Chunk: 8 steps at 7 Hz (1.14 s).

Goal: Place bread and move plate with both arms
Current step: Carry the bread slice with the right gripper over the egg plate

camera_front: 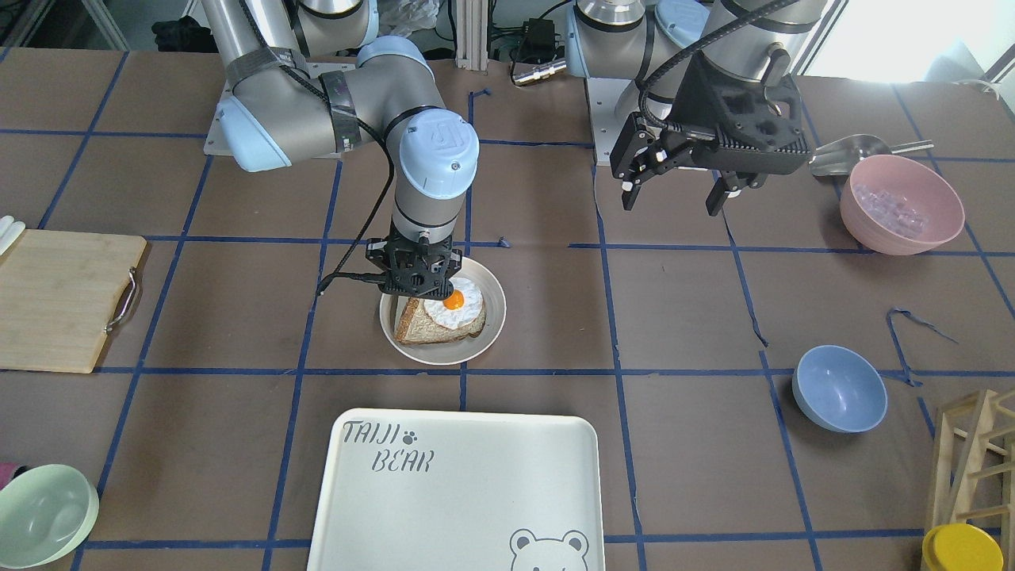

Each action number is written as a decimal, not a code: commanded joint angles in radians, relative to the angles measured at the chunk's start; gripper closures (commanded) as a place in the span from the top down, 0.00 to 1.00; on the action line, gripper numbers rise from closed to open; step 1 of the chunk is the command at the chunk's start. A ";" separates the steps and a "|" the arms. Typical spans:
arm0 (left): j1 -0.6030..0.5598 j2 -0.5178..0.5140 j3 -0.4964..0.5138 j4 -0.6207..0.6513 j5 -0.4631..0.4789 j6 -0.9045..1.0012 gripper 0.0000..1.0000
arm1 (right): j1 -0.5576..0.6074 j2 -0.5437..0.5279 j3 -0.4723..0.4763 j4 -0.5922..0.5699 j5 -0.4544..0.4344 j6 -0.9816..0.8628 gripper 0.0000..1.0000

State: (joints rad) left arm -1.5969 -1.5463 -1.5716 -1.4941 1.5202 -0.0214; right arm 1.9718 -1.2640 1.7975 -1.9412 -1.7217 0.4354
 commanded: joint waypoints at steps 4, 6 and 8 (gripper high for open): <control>0.000 0.000 -0.001 0.000 0.000 0.000 1.00 | 0.013 0.026 0.003 -0.074 0.004 0.014 0.66; 0.000 0.000 0.001 0.000 -0.002 0.000 1.00 | 0.018 0.021 0.000 -0.070 0.011 0.066 0.96; 0.002 0.000 0.001 0.000 -0.002 0.000 1.00 | 0.021 0.005 -0.021 -0.070 0.144 0.077 1.00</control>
State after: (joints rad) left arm -1.5959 -1.5463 -1.5710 -1.4941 1.5187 -0.0215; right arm 1.9919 -1.2505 1.7907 -2.0113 -1.6382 0.5048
